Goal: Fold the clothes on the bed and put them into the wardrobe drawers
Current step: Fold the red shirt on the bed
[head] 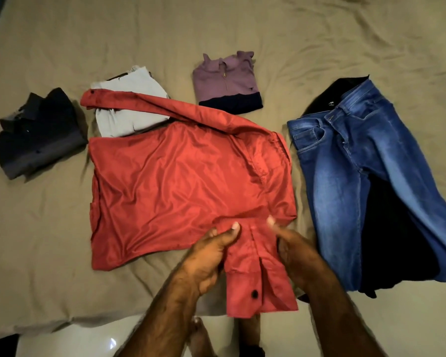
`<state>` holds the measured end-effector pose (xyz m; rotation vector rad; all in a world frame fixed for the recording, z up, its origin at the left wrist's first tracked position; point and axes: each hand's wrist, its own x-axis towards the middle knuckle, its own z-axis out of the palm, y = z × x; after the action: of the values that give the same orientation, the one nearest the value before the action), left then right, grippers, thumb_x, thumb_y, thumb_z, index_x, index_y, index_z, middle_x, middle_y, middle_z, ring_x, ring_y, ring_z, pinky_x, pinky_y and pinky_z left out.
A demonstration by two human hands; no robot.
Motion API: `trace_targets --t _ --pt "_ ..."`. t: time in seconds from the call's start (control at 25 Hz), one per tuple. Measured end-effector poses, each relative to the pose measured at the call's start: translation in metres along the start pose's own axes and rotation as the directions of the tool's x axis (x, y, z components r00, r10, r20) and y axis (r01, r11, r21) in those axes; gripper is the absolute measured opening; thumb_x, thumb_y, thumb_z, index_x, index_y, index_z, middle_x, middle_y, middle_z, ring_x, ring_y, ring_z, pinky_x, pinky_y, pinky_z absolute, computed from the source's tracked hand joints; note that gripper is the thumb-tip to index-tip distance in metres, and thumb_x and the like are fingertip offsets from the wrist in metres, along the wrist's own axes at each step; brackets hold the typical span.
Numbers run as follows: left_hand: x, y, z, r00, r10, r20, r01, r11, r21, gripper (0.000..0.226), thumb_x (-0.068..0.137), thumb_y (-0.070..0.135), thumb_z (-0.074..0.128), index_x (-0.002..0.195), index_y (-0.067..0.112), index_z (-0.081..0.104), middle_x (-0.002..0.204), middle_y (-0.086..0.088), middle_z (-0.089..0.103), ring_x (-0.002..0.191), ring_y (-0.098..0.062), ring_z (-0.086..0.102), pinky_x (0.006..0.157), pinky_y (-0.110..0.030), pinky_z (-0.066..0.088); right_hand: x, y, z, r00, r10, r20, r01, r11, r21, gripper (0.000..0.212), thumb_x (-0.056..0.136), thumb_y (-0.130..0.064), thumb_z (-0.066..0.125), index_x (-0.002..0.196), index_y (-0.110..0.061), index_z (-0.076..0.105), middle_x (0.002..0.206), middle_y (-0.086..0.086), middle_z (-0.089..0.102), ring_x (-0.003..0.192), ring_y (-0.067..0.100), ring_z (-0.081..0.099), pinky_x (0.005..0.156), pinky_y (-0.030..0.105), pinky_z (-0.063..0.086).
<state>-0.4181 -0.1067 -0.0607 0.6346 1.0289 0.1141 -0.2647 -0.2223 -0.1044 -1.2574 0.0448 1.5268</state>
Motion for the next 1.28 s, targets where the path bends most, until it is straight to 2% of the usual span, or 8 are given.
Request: trace_targets --t 0.2,0.36,0.48,0.6,0.68,0.8,1.0,1.28 --pt "0.001 0.052 -0.012 0.998 0.06 0.023 -0.063 0.99 0.127 0.024 0.098 0.007 0.064 0.12 0.001 0.072 0.115 -0.022 0.076 0.098 -0.029 0.074 0.081 -0.036 0.062 -0.001 -0.04 0.006 0.995 -0.099 0.021 0.102 0.983 -0.155 0.063 0.059 -0.053 0.098 0.1 -0.009 0.08 0.094 0.022 0.07 0.083 0.034 0.064 0.073 0.04 0.054" --pt "0.029 0.135 -0.013 0.997 0.077 -0.019 -0.079 0.994 -0.075 0.016 0.095 -0.002 0.06 0.108 0.003 0.068 0.083 -0.007 0.076 0.063 -0.016 0.071 0.048 -0.029 0.059 0.054 -0.112 0.054 0.974 -0.227 -0.008 0.227 0.974 -0.009 0.023 0.09 -0.029 0.077 0.099 -0.008 0.075 0.101 0.022 0.071 0.077 0.025 0.071 0.07 0.037 0.06" --pt "0.076 0.209 -0.015 0.957 0.289 -0.012 -0.285 0.935 -0.212 0.046 0.091 0.013 0.066 0.136 0.01 0.059 0.107 -0.006 0.073 0.084 -0.018 0.07 0.072 -0.036 0.063 0.11 -0.176 0.096 0.888 -0.456 0.05 0.446 0.884 0.139 0.026 0.105 -0.006 0.051 0.127 -0.013 0.064 0.118 0.006 0.075 0.102 0.016 0.073 0.098 0.041 0.058" --pt "0.107 0.205 -0.059 0.877 0.433 -0.209 -0.403 0.899 0.172 0.046 0.097 0.016 0.072 0.139 0.018 0.055 0.106 0.0 0.068 0.089 -0.013 0.067 0.078 -0.025 0.057 0.155 -0.169 0.084 0.87 -0.477 -0.123 0.475 0.879 -0.048 0.032 0.107 -0.006 0.053 0.138 -0.014 0.056 0.113 -0.002 0.076 0.091 0.011 0.075 0.088 0.034 0.06" --pt "0.108 0.166 -0.109 0.81 0.515 -0.281 -0.302 0.777 0.552 0.039 0.086 0.026 0.085 0.119 0.025 0.064 0.095 0.009 0.066 0.084 -0.009 0.064 0.078 -0.025 0.055 0.169 -0.128 0.061 0.856 -0.448 -0.257 0.395 0.889 -0.233 0.022 0.105 -0.002 0.057 0.123 -0.012 0.064 0.103 0.002 0.076 0.078 0.009 0.075 0.072 0.026 0.061" --pt "0.105 0.102 -0.168 0.91 0.392 -0.134 -0.113 0.547 0.83 0.047 0.073 0.056 0.09 0.106 0.03 0.069 0.096 0.011 0.072 0.088 -0.01 0.069 0.082 -0.034 0.06 0.19 -0.079 0.036 0.803 -0.441 -0.401 0.233 0.851 -0.471 0.027 0.097 0.005 0.066 0.099 -0.021 0.071 0.088 0.007 0.072 0.067 0.016 0.073 0.068 0.035 0.056" --pt "0.108 0.026 -0.177 0.969 0.179 0.171 -0.137 -0.188 0.973 0.072 0.065 0.076 0.062 0.12 0.03 0.064 0.115 0.005 0.071 0.109 -0.025 0.065 0.092 -0.036 0.051 0.174 -0.044 0.012 0.597 -0.725 -0.343 -0.141 0.325 -0.935 0.041 0.076 -0.011 0.079 0.116 -0.007 0.069 0.118 0.024 0.06 0.096 0.047 0.064 0.078 0.051 0.057" --pt "0.095 0.021 -0.198 0.936 0.341 0.085 -0.003 -0.233 0.973 0.051 0.066 0.043 0.059 0.114 0.039 0.076 0.107 0.011 0.077 0.1 -0.022 0.072 0.09 -0.044 0.055 0.159 -0.077 0.0 0.647 -0.57 -0.506 -0.284 0.436 -0.854 0.025 0.088 -0.024 0.077 0.109 -0.011 0.076 0.106 0.023 0.075 0.099 0.045 0.07 0.082 0.044 0.055"
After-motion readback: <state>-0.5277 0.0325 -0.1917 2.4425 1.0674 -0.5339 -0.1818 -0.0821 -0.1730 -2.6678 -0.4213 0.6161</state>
